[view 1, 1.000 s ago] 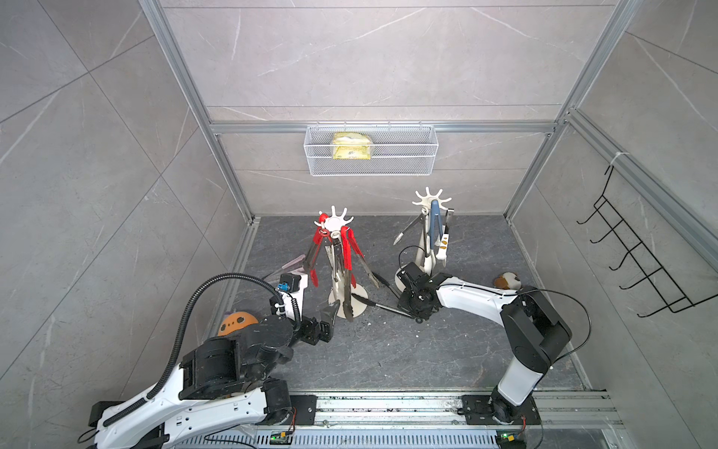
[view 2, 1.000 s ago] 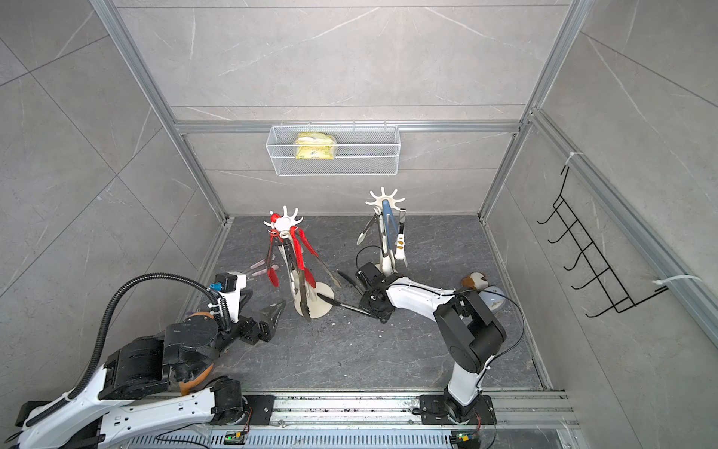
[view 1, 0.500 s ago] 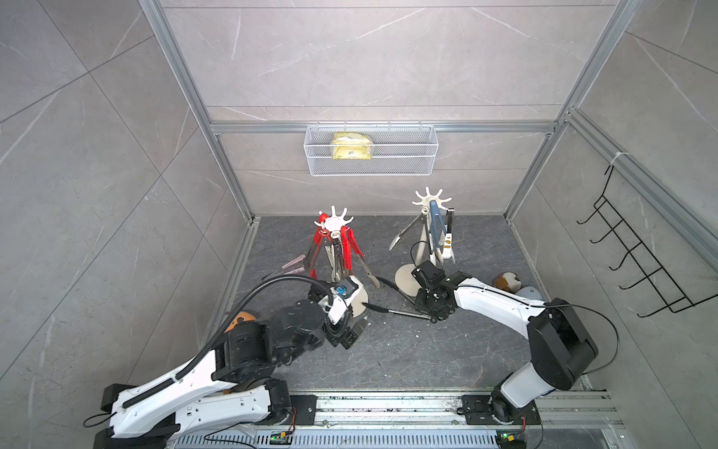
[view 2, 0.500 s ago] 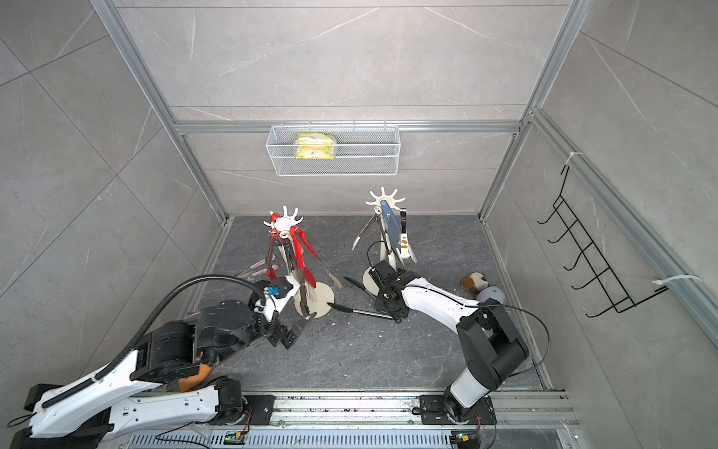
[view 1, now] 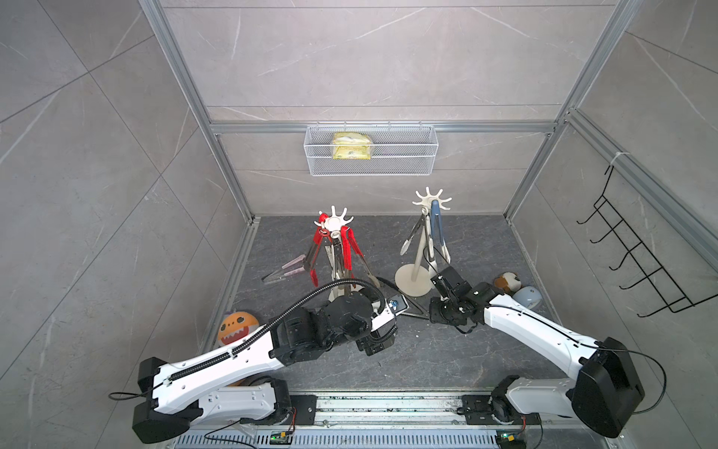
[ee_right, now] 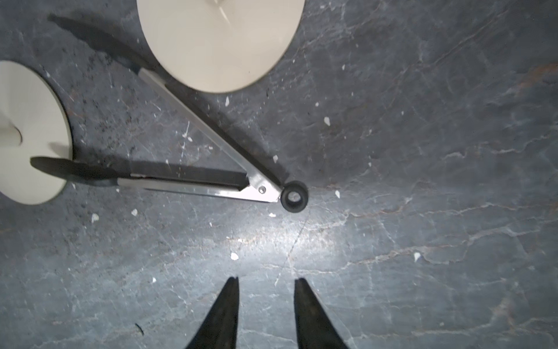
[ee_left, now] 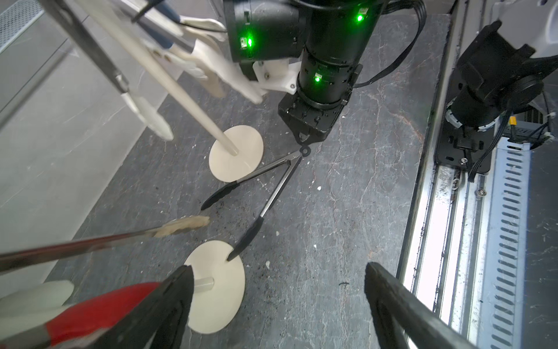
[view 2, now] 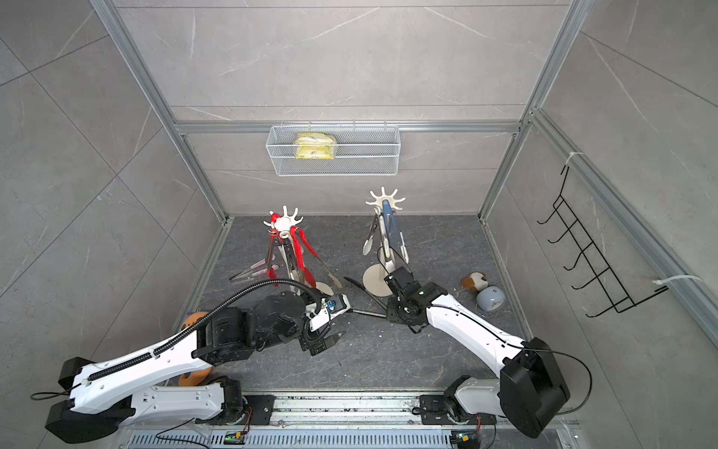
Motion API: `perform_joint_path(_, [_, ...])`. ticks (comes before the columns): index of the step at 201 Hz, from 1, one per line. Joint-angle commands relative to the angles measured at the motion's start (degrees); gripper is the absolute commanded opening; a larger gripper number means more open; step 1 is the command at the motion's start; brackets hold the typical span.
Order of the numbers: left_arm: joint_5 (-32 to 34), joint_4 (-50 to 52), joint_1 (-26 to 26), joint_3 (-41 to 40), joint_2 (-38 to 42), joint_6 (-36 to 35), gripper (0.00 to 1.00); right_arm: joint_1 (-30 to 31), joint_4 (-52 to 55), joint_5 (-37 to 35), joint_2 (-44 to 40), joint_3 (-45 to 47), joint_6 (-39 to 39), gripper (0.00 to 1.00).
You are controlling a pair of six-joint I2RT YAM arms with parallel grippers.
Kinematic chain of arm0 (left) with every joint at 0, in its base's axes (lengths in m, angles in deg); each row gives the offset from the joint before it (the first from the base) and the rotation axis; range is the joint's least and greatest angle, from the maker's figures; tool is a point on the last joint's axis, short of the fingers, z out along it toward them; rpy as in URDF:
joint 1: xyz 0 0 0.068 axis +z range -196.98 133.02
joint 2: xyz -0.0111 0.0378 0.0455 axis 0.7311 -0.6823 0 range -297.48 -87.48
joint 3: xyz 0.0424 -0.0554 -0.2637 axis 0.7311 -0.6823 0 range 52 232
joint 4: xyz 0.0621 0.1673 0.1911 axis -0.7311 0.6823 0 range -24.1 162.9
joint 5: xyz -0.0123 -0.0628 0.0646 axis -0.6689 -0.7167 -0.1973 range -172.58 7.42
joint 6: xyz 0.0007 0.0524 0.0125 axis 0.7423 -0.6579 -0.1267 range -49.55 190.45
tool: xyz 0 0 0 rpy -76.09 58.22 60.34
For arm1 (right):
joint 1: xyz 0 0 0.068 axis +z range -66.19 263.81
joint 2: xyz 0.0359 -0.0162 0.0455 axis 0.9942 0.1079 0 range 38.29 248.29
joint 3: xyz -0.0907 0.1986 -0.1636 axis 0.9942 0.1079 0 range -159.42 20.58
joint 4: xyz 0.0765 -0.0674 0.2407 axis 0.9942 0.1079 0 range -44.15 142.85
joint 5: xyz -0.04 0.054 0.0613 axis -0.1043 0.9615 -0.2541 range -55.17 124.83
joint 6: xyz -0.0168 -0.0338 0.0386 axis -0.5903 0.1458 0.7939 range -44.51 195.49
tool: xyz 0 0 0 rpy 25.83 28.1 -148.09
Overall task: Hang food tongs on kitchen utensil racks
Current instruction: Move the food tongs to the center of the board.
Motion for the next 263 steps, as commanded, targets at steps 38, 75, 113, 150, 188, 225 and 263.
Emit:
perform_joint_path(38, [-5.7,-10.2,2.6,0.3,-7.3,-0.6,0.83,-0.6,-0.1,3.4,-3.5,2.0,-3.7,0.35])
perform_joint_path(75, [-6.0,-12.7,3.9,-0.6,-8.8,0.9,0.83,-2.2,1.5,5.2,-6.0,2.9,-4.4,0.38])
perform_joint_path(113, [-4.2,-12.5,4.6,-1.1,-9.5,3.2,0.83,-5.9,1.3,8.5,-7.0,2.8,-7.5,0.42])
perform_joint_path(150, [-3.3,-17.3,5.0,-2.4,-6.0,6.8,0.84,-14.8,-5.7,17.3,-1.7,2.4,-6.4,0.41])
perform_joint_path(188, [-5.4,-12.7,5.0,1.3,-10.8,7.3,0.83,-20.5,-11.0,24.3,1.5,4.3,-7.4,0.41])
perform_joint_path(225, [-5.7,-13.9,5.0,1.9,-13.5,10.7,0.8,-21.3,-9.2,25.4,1.6,5.5,-12.1,0.41])
perform_joint_path(263, [-3.5,-16.1,4.9,0.3,-12.4,14.0,0.8,-21.3,-17.4,28.3,1.0,12.3,-6.7,0.41])
